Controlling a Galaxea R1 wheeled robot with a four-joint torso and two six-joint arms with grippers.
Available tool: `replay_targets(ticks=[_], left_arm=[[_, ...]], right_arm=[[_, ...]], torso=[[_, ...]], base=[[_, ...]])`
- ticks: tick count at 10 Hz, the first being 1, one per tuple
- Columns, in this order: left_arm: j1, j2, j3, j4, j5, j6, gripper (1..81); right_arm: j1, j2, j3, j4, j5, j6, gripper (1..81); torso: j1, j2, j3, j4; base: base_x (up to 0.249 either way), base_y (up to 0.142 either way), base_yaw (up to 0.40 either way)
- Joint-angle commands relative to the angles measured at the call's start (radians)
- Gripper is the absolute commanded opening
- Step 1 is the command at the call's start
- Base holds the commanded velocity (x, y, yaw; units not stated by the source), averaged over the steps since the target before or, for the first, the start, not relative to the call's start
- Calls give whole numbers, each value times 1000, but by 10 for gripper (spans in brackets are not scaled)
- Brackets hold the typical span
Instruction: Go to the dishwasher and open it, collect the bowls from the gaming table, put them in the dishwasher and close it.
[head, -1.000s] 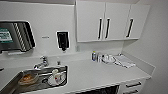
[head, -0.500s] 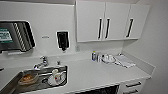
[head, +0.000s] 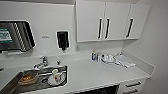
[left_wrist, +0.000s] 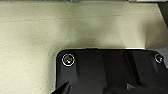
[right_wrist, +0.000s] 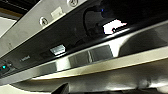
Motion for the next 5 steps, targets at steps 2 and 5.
replay_targets(ticks=[2,5], left_arm=[[-34,-23,-1,-24,33,-4,811],[-34,-24,0,-24,33,-4,811]], right_arm=[[313,56,88,170,128,-39,811],[322,58,88,173,136,-25,811]], torso=[[0,0,0,0],[0,0,0,0]], base=[[0,0,0],[0,0,0]])
